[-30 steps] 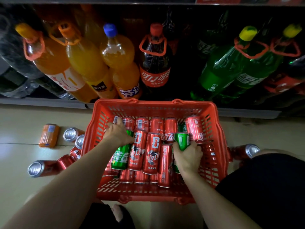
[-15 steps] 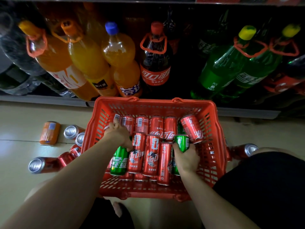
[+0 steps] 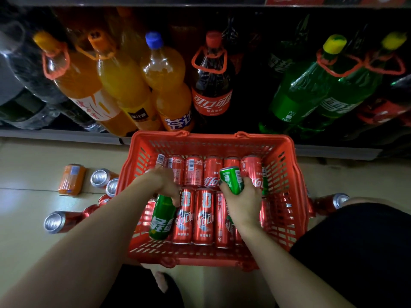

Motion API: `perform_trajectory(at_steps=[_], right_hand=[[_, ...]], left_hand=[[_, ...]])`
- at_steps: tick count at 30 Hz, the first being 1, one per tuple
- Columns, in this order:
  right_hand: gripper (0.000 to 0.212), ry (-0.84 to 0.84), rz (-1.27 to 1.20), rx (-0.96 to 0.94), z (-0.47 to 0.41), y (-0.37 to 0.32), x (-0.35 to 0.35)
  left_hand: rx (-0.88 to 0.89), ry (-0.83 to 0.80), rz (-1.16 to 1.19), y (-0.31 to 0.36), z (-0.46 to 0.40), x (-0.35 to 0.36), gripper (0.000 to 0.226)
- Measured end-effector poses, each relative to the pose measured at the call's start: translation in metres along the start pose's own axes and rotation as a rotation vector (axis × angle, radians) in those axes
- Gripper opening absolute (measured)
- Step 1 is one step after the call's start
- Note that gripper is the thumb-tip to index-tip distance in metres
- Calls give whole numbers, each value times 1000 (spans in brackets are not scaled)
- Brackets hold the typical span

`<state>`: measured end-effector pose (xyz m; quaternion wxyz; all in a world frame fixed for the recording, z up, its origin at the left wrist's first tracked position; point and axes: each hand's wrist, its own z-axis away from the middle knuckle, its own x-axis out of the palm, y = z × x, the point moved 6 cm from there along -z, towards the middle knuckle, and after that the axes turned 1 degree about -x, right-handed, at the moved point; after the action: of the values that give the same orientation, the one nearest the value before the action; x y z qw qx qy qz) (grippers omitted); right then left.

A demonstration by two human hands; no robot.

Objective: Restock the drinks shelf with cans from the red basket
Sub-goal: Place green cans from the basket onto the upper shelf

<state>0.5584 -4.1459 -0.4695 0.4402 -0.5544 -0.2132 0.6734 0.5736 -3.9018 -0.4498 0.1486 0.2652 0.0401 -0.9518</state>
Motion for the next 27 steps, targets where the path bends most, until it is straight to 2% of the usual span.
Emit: perform_trajectory(at_steps=[3,7,11,15,17,20,23,27], right_hand=[[42,-22,-72,12,-2,-4,5],[33,-96,-206,78,-4,-13,8],[28,-180,-312,106,-10,-31,10],[23,-208,-377,37,-14,-78,-13],[23,-193,-399,-19,-15,-114,-40],[22,-174,-434,-79,-7,-178,-94],[24,-170,-435,-159,10,-251,-157],[21,-125,-423,-282,40,-363,-262]], left_hand=[[104,68,259,8,9,-14,79],[243,232,518,7,10,-35,66],[447,287,914,18,23,-49,55],[545,363,1223,32,57,-62,45],[555,417,1293,40,84,-76,44],[582,512,1265,58,152,-120,48],[631,586,1244,77,241,-182,49],[785,616,1216,112,376,-279,37]])
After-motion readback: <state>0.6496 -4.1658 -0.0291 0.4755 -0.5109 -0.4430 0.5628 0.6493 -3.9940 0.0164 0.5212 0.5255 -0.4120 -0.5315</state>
